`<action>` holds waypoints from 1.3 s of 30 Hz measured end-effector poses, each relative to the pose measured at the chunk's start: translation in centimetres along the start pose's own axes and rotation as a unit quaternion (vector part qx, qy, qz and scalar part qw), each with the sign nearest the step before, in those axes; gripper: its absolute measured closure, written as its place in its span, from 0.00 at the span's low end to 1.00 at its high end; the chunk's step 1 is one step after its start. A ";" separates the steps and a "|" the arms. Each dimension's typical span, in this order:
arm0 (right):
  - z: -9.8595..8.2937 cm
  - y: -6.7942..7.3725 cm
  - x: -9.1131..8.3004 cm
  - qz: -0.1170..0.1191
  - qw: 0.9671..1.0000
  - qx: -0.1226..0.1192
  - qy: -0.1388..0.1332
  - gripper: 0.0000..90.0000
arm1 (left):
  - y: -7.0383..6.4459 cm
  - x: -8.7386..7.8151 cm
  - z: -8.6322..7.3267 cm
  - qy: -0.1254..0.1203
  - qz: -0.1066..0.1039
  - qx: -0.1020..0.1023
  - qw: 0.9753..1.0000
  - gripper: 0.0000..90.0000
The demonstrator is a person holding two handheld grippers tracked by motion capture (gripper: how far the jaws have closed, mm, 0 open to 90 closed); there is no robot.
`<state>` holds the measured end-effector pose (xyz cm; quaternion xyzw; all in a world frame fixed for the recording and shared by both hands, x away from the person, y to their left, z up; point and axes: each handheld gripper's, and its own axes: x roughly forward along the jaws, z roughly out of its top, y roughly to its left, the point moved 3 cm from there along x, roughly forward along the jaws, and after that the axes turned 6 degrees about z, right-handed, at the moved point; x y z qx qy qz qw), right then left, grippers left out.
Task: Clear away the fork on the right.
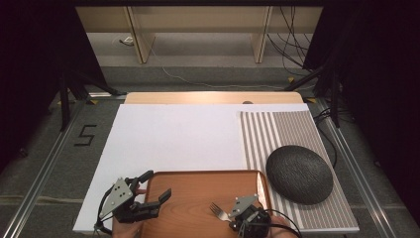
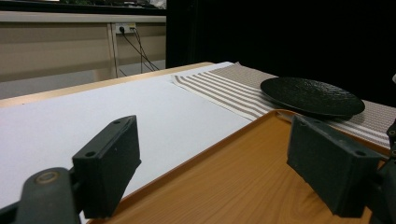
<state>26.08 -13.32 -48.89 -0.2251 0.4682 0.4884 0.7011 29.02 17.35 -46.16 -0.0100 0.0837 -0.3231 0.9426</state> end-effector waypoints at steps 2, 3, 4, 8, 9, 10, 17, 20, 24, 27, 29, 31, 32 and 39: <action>0.0 0.0 0.1 -0.001 1.000 -0.003 0.006 1.00 | 0.0 0.0 0.0 0.000 0.000 0.000 1.000 0.19; 0.0 0.1 0.2 -0.007 1.000 -0.003 0.008 1.00 | 0.0 0.0 0.0 0.000 0.000 0.000 1.000 0.19; 0.0 0.0 0.2 -0.008 1.000 -0.005 0.010 1.00 | 0.0 0.0 0.0 0.000 0.000 0.000 1.000 0.19; 0.0 0.0 0.2 -0.011 1.000 -0.005 0.010 1.00 | 0.0 0.0 0.0 0.000 0.000 0.000 1.000 0.19; 0.0 0.0 0.2 -0.011 1.000 -0.004 0.011 1.00 | 0.0 0.0 0.0 0.000 0.000 0.000 1.000 0.19; 0.0 -0.1 0.2 -0.013 1.000 -0.003 0.009 1.00 | 0.0 0.0 0.0 0.000 0.000 -0.001 1.000 0.19; -0.3 -0.8 -0.1 -0.024 1.000 0.003 0.012 1.00 | 0.0 -0.1 0.0 -0.001 0.001 -0.001 1.000 0.19; -0.5 -1.0 -0.2 -0.027 1.000 0.007 0.012 1.00 | 0.0 -0.1 0.0 -0.001 0.000 -0.001 1.000 0.19; -0.6 -1.2 -0.4 -0.033 0.999 0.010 0.012 1.00 | 0.0 0.0 0.0 0.000 0.001 -0.001 1.000 0.19; -0.8 -1.5 -0.5 -0.038 0.999 0.014 0.012 1.00 | 0.0 -0.1 0.0 -0.001 0.001 -0.001 1.000 0.19; -0.9 -1.8 -0.7 -0.041 0.999 0.016 0.013 1.00 | 0.0 -0.1 0.0 -0.001 0.000 0.000 1.000 0.19; -1.0 -2.0 -0.8 -0.047 0.999 0.018 0.012 1.00 | 0.0 -0.1 0.0 0.000 0.001 -0.001 1.000 0.19; -1.1 -2.0 -0.9 -0.048 0.999 0.020 0.010 1.00 | 0.0 -0.1 0.0 -0.001 0.000 -0.001 1.000 0.19; -1.7 -2.7 -1.3 -0.062 0.998 0.028 0.011 1.00 | 0.0 0.0 0.0 0.000 0.000 -0.002 1.000 0.19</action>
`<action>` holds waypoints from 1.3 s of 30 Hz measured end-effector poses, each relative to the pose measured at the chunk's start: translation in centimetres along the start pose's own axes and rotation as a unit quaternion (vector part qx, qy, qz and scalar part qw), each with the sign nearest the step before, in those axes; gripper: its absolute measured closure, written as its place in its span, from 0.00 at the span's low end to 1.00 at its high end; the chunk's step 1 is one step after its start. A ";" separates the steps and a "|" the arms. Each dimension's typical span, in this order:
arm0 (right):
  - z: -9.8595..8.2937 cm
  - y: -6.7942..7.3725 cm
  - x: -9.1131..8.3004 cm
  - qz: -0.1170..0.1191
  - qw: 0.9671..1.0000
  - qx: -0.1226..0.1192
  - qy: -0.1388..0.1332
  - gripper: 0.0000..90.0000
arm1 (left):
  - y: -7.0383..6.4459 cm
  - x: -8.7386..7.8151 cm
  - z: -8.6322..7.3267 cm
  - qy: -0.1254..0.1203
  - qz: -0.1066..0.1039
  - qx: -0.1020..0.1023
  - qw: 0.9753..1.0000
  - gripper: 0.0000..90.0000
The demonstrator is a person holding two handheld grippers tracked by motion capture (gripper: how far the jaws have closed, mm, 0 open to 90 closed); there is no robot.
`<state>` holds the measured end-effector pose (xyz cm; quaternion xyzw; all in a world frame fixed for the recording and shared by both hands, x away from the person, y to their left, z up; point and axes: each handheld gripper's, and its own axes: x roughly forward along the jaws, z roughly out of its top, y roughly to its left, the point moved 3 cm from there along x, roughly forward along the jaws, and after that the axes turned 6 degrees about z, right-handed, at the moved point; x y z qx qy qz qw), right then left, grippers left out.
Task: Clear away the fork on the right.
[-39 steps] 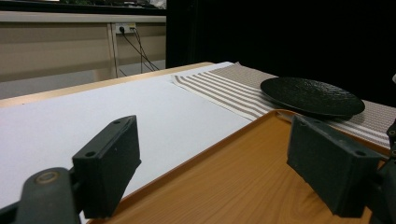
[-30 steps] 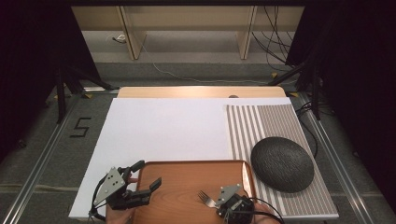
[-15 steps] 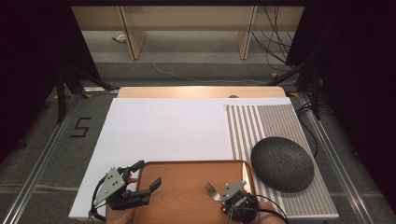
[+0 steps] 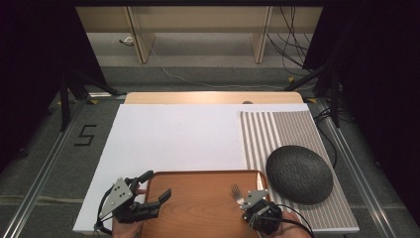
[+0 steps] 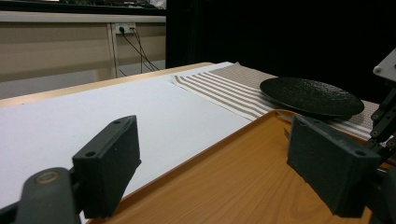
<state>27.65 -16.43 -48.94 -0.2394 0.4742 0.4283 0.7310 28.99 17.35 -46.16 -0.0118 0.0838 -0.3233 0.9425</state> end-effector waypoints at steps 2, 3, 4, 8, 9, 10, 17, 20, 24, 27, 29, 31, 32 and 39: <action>0.0 -0.1 0.0 -0.003 1.000 0.002 0.002 1.00 | 0.0 0.0 0.0 0.000 0.000 0.000 1.000 0.19; -0.1 -0.1 -0.1 -0.004 1.000 0.000 0.003 1.00 | 0.0 0.0 0.0 0.000 0.000 0.001 1.000 0.19; -0.1 -0.2 -0.1 -0.005 1.000 -0.001 0.003 1.00 | 0.0 0.0 0.0 0.000 0.000 0.000 1.000 0.19; -0.3 -0.4 -0.1 -0.007 1.000 0.002 0.007 1.00 | 0.0 0.0 0.0 0.000 0.001 0.000 1.000 0.19; -0.3 -0.4 -0.1 -0.008 1.000 0.006 0.005 1.00 | 0.0 0.0 0.0 0.000 0.000 0.000 1.000 0.19; -0.4 -0.5 -0.2 -0.008 1.000 0.004 0.008 1.00 | 0.0 0.0 0.0 0.000 0.000 0.000 1.000 0.19; -0.7 -0.8 -0.3 -0.012 1.000 0.009 0.012 1.00 | 0.0 0.0 0.0 0.000 0.000 0.000 1.000 0.19; -0.8 -0.9 -0.4 -0.012 1.000 0.012 0.012 1.00 | 0.0 0.0 0.0 0.000 0.000 0.000 1.000 0.19; -0.9 -1.1 -0.5 -0.012 1.000 0.012 0.014 1.00 | 0.0 0.0 0.0 0.000 0.000 0.000 1.000 0.19; -1.0 -1.2 -0.5 -0.012 1.000 0.012 0.014 1.00 | 0.0 0.0 0.0 0.000 0.000 0.000 1.000 0.19; -1.0 -1.2 -0.6 -0.012 1.000 0.016 0.015 1.00 | 0.0 0.0 0.0 -0.001 0.000 -0.001 1.000 0.19; -1.1 -1.3 -0.6 -0.011 1.000 0.018 0.015 1.00 | 0.0 -0.1 0.0 -0.001 0.000 -0.001 1.000 0.19; -1.1 -1.3 -0.6 -0.012 1.000 0.017 0.016 1.00 | 0.0 -0.1 0.0 -0.001 0.000 -0.001 1.000 0.19; -1.2 -1.4 -0.7 -0.014 1.000 0.016 0.017 1.00 | 0.0 0.0 0.0 0.000 0.001 -0.001 1.000 0.19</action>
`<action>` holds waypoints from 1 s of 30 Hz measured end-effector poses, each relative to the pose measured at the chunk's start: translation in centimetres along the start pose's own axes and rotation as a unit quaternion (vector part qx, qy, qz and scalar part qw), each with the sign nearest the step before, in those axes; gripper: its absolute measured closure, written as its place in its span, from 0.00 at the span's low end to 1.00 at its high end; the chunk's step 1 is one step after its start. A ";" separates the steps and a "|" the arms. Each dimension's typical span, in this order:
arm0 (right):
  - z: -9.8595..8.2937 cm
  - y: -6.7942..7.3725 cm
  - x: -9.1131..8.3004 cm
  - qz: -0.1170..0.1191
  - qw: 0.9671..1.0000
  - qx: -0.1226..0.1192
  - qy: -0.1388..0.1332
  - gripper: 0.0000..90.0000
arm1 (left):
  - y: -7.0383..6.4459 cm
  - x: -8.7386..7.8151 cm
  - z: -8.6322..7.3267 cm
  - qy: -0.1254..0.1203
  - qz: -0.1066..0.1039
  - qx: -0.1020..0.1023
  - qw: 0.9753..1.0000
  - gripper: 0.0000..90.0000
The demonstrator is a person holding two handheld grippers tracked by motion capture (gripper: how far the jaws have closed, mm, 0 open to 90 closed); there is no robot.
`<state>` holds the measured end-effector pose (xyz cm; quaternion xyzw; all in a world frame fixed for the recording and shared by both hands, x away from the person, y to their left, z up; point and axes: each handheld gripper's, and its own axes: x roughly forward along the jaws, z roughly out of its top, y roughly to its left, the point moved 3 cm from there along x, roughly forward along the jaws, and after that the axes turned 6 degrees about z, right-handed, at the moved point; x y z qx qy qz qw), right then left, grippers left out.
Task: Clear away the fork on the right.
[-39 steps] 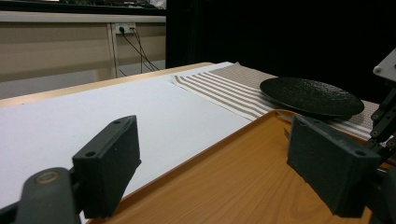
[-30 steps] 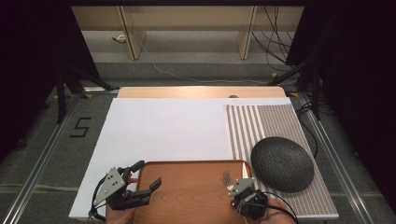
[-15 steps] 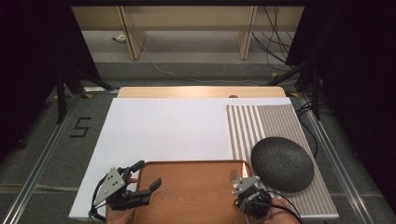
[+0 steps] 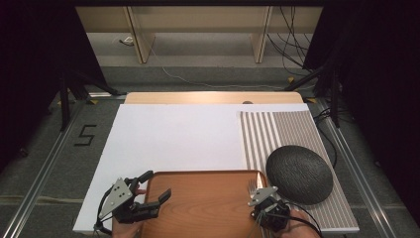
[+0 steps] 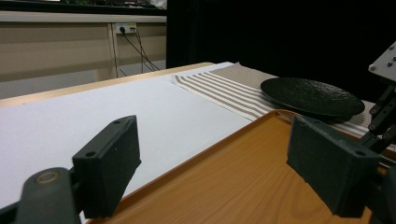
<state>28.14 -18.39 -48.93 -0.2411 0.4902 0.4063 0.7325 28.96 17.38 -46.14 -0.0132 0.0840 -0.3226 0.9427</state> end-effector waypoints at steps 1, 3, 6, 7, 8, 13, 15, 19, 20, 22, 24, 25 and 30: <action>0.0 0.0 0.0 0.000 1.000 0.001 0.000 1.00 | 0.0 0.0 0.0 0.000 0.000 0.001 1.000 0.19; -0.1 -0.1 0.0 0.002 1.000 0.002 -0.001 1.00 | 0.0 0.0 0.0 0.000 0.000 0.000 1.000 0.19; -0.1 -0.2 -0.2 0.004 1.000 0.007 -0.002 1.00 | 0.0 0.0 0.0 0.000 0.000 0.001 1.000 0.19; -0.1 -0.3 -0.2 0.004 1.000 0.007 -0.003 0.99 | 0.0 0.0 0.0 0.000 0.000 0.001 1.000 0.19; -0.1 -0.3 -0.3 0.007 1.000 0.009 -0.006 0.94 | 0.0 0.0 0.0 0.000 0.000 0.001 1.000 0.19; 0.1 -0.4 -0.7 0.017 0.999 0.019 -0.030 0.76 | 0.0 0.0 0.0 0.001 0.001 0.001 1.000 0.19; 0.2 -0.5 -1.0 0.019 0.998 0.029 -0.043 0.72 | 0.0 0.0 0.0 0.001 0.001 0.002 1.000 0.19; 0.2 -0.7 -1.7 0.049 0.995 0.044 -0.075 0.61 | 0.0 0.0 0.0 0.001 0.001 0.002 1.000 0.19; 0.2 -0.8 -1.8 0.052 0.995 0.044 -0.079 0.58 | 0.0 0.0 0.0 0.002 0.001 0.002 1.000 0.19; 0.3 -0.9 -2.0 0.048 0.993 0.045 -0.093 0.52 | 0.0 0.0 0.0 0.002 0.001 0.002 1.000 0.19; 0.3 -1.0 -2.2 0.054 0.992 0.055 -0.101 0.48 | 0.0 0.0 0.0 0.002 0.001 0.003 1.000 0.19; 0.3 -1.1 -2.3 0.053 0.991 0.059 -0.106 0.45 | 0.0 0.0 0.0 0.001 0.001 0.003 1.000 0.19; 0.2 -1.6 -2.8 0.055 0.987 0.076 -0.127 0.34 | 0.0 0.0 0.0 0.001 0.001 0.002 1.000 0.19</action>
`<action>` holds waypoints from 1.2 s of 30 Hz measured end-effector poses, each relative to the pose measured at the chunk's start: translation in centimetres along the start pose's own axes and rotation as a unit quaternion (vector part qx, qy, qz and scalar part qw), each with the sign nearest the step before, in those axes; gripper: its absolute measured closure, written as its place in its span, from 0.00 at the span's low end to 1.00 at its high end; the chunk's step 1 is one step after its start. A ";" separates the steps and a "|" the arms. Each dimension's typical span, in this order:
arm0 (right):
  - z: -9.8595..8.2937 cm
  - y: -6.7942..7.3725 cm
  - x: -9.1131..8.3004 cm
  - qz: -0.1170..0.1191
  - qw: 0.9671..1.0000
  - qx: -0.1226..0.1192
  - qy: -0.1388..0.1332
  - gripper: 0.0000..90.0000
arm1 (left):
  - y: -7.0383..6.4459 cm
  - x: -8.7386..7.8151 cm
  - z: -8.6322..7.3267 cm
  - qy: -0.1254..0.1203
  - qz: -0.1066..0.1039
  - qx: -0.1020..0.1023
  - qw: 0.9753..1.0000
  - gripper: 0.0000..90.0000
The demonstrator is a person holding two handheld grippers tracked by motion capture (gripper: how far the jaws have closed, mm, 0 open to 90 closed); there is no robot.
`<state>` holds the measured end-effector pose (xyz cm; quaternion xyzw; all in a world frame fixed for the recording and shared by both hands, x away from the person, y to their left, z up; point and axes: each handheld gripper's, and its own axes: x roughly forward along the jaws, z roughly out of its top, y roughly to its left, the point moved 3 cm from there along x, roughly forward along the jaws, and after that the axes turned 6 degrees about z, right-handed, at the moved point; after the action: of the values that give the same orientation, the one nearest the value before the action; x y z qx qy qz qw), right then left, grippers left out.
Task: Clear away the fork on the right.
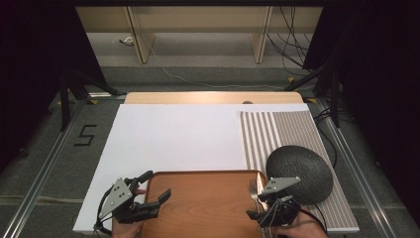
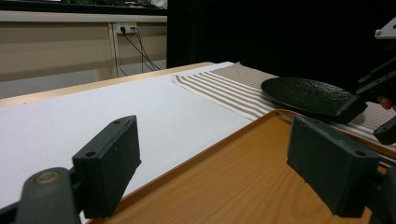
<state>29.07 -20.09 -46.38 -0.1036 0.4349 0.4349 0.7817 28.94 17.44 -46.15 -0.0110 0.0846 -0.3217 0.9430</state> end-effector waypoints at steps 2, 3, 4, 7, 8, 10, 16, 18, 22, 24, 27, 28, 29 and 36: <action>0.1 -0.1 -0.2 0.003 1.000 0.008 -0.009 0.31 | 0.0 0.0 0.0 0.000 0.000 0.001 1.000 0.19; 0.1 -0.2 -0.4 0.005 1.000 0.010 -0.014 0.30 | 0.0 0.0 0.0 0.000 0.000 0.001 1.000 0.19; 0.1 -0.3 -0.5 0.006 1.000 0.012 -0.019 0.29 | 0.0 0.0 0.0 0.000 0.000 0.000 1.000 0.19; 0.2 -0.6 -0.9 -0.003 0.999 0.018 -0.033 0.26 | 0.0 0.0 0.0 0.001 0.000 0.001 1.000 0.19; 0.2 -0.7 -1.0 -0.005 0.999 0.023 -0.037 0.26 | 0.0 0.0 0.0 0.000 0.000 0.001 1.000 0.19; 0.2 -0.9 -1.2 -0.004 0.999 0.028 -0.046 0.25 | 0.0 0.0 0.0 0.000 0.000 0.000 1.000 0.19; 0.2 -1.5 -2.0 -0.010 0.997 0.039 -0.069 0.23 | 0.0 0.0 0.0 0.000 0.000 0.001 1.000 0.19; 0.1 -1.8 -2.3 -0.012 0.996 0.043 -0.078 0.22 | 0.0 0.0 0.0 0.000 0.000 0.001 1.000 0.19; -0.1 -2.4 -2.8 -0.012 0.994 0.052 -0.090 0.21 | 0.0 0.0 0.0 0.000 0.000 0.001 1.000 0.19; -0.2 -2.6 -3.0 -0.015 0.994 0.055 -0.095 0.21 | 0.0 0.0 0.0 0.000 0.000 0.001 1.000 0.19; -0.3 -3.0 -3.4 -0.023 0.993 0.062 -0.100 0.21 | 0.0 0.0 0.0 0.000 0.000 0.001 1.000 0.19; -0.4 -3.1 -3.5 -0.025 0.992 0.064 -0.102 0.21 | 0.0 0.0 0.0 0.000 0.000 0.001 1.000 0.19; -0.5 -3.2 -3.6 -0.028 0.992 0.067 -0.104 0.21 | 0.0 0.0 0.0 0.000 0.000 0.001 1.000 0.19; -1.0 -4.2 -4.4 -0.044 0.988 0.084 -0.119 0.21 | 0.0 0.0 0.0 -0.001 0.000 0.000 1.000 0.19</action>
<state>30.62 -25.73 -44.44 -0.0042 0.3686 0.3716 0.8521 28.93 17.45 -46.14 -0.0112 0.0840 -0.3215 0.9431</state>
